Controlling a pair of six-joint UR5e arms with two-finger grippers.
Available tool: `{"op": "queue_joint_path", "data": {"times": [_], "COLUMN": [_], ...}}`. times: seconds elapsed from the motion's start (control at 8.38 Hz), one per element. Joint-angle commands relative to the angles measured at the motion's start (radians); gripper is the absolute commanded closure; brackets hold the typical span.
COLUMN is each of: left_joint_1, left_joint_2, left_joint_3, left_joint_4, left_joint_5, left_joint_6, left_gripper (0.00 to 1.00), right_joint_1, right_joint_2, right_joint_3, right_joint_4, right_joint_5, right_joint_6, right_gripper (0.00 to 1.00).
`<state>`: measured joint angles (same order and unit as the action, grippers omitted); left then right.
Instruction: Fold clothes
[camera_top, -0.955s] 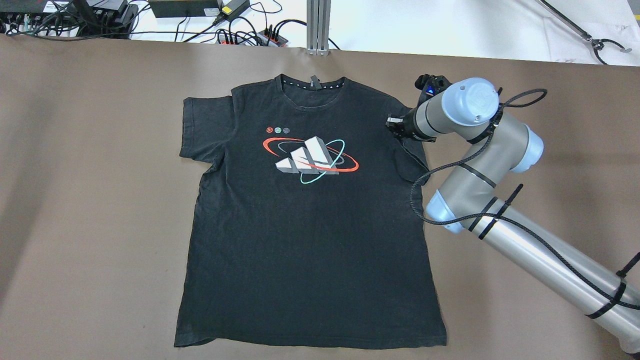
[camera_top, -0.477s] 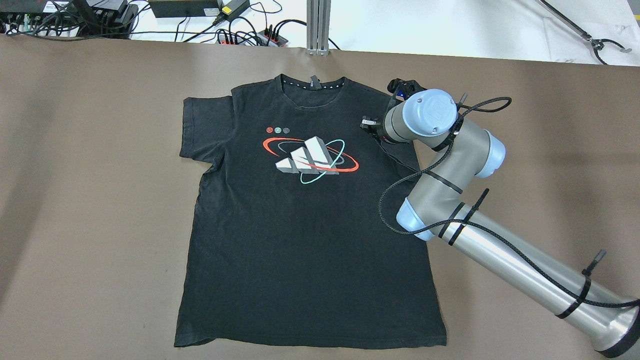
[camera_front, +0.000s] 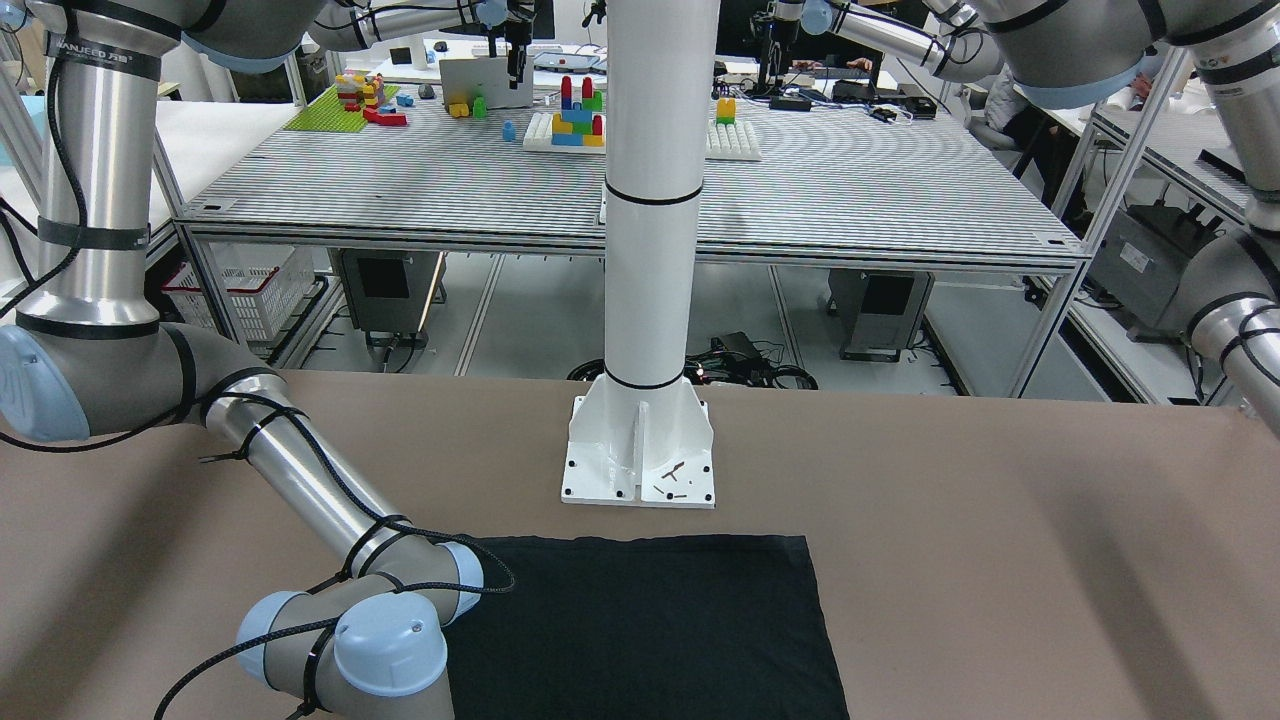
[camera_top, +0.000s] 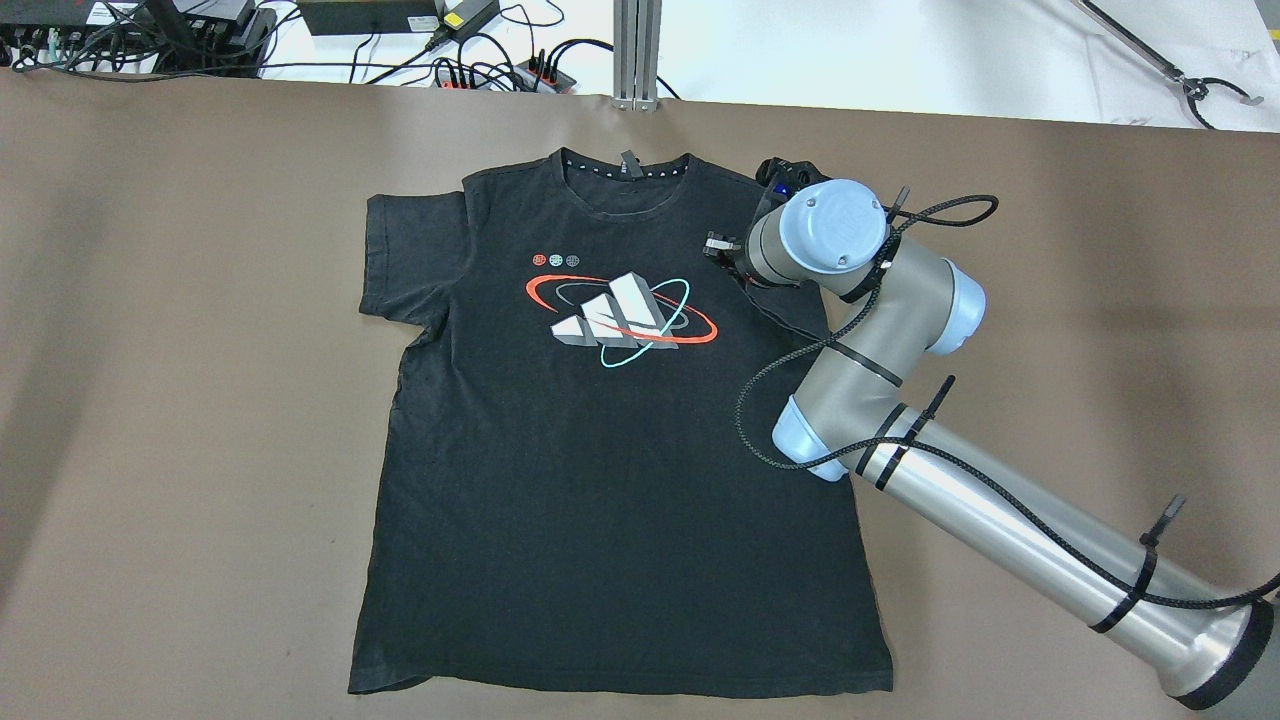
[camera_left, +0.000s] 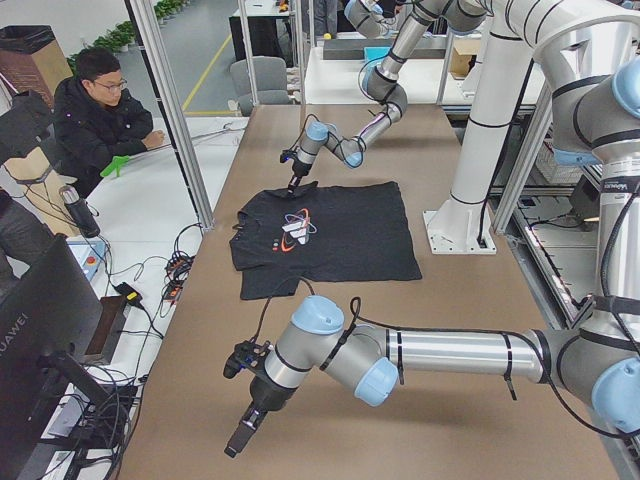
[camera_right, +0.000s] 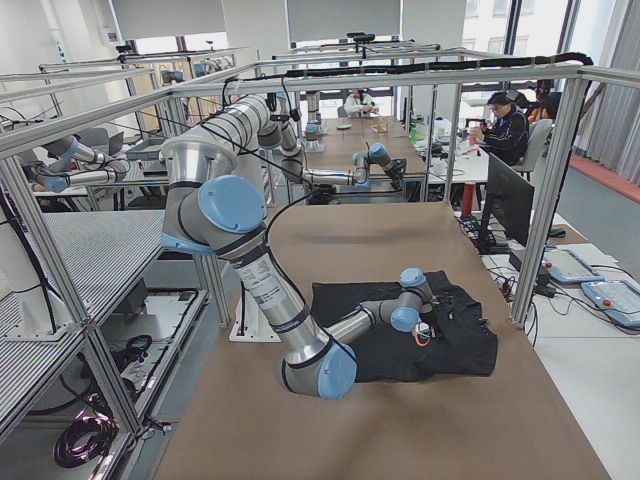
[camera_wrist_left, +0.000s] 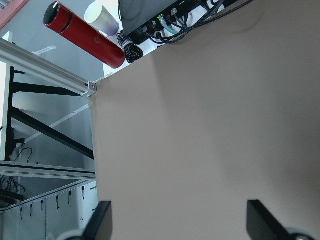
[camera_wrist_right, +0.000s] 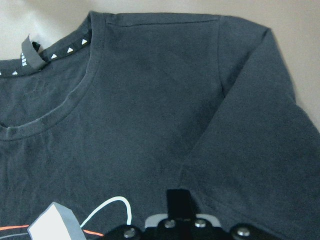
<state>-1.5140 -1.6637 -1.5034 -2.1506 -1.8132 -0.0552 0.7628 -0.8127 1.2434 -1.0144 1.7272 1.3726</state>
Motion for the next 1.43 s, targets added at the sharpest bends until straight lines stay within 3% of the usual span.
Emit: {"op": "queue_joint_path", "data": {"times": [0.0, 0.24, 0.48, 0.6, 1.07, 1.31], "left_joint_1": [0.000, 0.000, 0.000, 0.002, 0.000, 0.000], "left_joint_2": [-0.001, 0.001, 0.002, 0.002, 0.007, 0.007], "left_joint_3": [0.000, 0.003, 0.011, 0.011, 0.009, 0.008], "left_joint_4": [0.000, 0.000, 0.000, 0.002, -0.002, -0.003], "left_joint_5": [0.000, 0.002, 0.002, 0.002, 0.003, 0.005], "left_joint_6": [0.000, 0.001, 0.002, 0.003, 0.003, 0.003], "left_gripper": [0.06, 0.05, 0.05, 0.06, 0.06, 0.06], "right_joint_1": [-0.008, -0.010, -0.008, -0.010, -0.074, -0.074], "right_joint_2": [-0.005, -0.019, -0.145, -0.178, -0.223, -0.285], "right_joint_3": [0.010, 0.027, 0.164, 0.189, 0.209, 0.276], "right_joint_4": [0.002, 0.000, 0.002, 0.002, 0.017, 0.016], "right_joint_5": [-0.005, 0.002, 0.006, 0.005, 0.006, 0.006], "right_joint_6": [0.006, 0.003, -0.010, -0.007, 0.003, 0.000], "right_gripper": [0.07, 0.06, 0.06, 0.06, 0.06, 0.06]}}
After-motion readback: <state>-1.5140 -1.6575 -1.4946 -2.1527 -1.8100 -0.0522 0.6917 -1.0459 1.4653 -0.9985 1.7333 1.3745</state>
